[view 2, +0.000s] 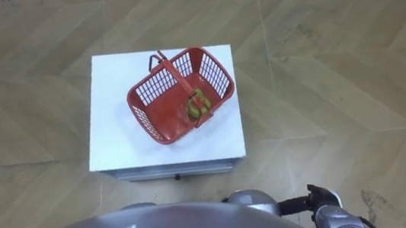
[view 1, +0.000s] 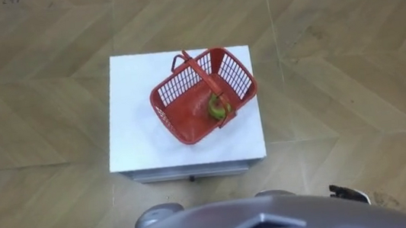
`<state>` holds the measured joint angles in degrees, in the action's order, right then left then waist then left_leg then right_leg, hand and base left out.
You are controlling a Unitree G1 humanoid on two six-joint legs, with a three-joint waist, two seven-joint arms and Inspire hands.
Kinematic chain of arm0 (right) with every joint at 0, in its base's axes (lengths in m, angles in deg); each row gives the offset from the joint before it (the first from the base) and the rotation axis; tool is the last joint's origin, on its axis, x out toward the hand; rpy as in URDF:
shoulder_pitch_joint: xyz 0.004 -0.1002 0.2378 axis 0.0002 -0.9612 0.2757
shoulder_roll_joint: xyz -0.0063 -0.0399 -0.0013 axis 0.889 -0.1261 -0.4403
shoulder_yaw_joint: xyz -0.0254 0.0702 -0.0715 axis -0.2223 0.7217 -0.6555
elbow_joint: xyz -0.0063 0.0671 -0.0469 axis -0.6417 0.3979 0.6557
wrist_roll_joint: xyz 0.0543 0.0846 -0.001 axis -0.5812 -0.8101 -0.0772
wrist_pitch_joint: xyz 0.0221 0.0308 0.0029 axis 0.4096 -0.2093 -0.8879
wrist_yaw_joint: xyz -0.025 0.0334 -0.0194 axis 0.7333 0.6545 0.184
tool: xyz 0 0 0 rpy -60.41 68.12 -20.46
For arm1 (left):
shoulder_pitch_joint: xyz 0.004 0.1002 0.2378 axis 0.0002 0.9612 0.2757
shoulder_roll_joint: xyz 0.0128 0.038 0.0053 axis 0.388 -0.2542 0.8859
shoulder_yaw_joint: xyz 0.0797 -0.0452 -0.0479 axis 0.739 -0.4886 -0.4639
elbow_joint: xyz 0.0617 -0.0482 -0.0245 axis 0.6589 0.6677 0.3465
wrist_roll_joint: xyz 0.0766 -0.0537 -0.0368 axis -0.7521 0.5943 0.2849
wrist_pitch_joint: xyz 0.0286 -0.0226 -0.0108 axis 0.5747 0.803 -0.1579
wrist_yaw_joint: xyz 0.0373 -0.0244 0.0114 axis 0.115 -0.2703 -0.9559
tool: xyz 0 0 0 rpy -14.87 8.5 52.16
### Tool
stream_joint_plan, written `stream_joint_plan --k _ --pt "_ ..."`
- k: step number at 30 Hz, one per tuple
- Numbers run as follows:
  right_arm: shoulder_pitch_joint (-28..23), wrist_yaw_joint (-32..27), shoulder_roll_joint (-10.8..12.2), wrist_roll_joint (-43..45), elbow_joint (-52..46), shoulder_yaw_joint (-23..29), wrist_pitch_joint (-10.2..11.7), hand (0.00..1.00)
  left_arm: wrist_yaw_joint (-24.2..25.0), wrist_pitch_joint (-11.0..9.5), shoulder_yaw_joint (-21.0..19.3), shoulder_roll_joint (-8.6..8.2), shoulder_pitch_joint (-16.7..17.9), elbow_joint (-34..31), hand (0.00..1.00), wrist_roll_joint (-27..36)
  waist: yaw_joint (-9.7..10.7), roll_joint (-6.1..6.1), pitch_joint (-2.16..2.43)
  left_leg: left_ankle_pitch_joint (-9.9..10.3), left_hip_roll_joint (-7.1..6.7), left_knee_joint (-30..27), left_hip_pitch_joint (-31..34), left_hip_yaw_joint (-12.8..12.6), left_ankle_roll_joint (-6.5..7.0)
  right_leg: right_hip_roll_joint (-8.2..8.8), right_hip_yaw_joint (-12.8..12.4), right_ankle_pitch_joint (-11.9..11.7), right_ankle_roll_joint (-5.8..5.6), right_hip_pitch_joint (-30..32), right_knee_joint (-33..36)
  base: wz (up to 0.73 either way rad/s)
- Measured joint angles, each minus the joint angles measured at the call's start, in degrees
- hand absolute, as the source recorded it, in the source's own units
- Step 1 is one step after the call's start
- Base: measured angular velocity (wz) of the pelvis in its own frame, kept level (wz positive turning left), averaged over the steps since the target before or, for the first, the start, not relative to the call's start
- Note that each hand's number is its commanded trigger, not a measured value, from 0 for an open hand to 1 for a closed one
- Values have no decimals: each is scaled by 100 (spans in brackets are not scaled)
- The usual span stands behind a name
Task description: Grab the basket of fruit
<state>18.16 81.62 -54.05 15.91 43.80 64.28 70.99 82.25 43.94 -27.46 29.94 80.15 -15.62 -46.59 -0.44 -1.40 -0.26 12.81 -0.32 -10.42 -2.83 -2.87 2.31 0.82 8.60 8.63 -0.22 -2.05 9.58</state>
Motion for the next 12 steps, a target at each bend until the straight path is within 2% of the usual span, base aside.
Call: stream_joint_plan --k 3,6,7,12 --pt "0 55 -23 69 67 19 -25 0 13 53 -11 -61 0 -2 0 -1 7 40 -3 5 -1 10 -5 -14 -4 -8 -20 0 0 -1 -9 0" --pt "1 55 -39 429 104 10 -165 0 19 125 -2 -128 -3 -1 0 4 16 77 -2 5 1 52 -46 -16 -4 -10 -30 7 1 -5 5 -3" --pt "8 82 -38 466 106 20 -240 0 20 125 -2 -143 -6 -3 0 0 18 85 -2 5 1 79 -55 -30 -4 -10 -52 17 4 -6 7 -6" --pt "17 154 -36 649 129 20 -319 0 28 125 7 -174 -15 8 0 -1 35 86 -9 5 -2 90 -83 -33 -4 -12 -59 21 2 -32 2 -1"
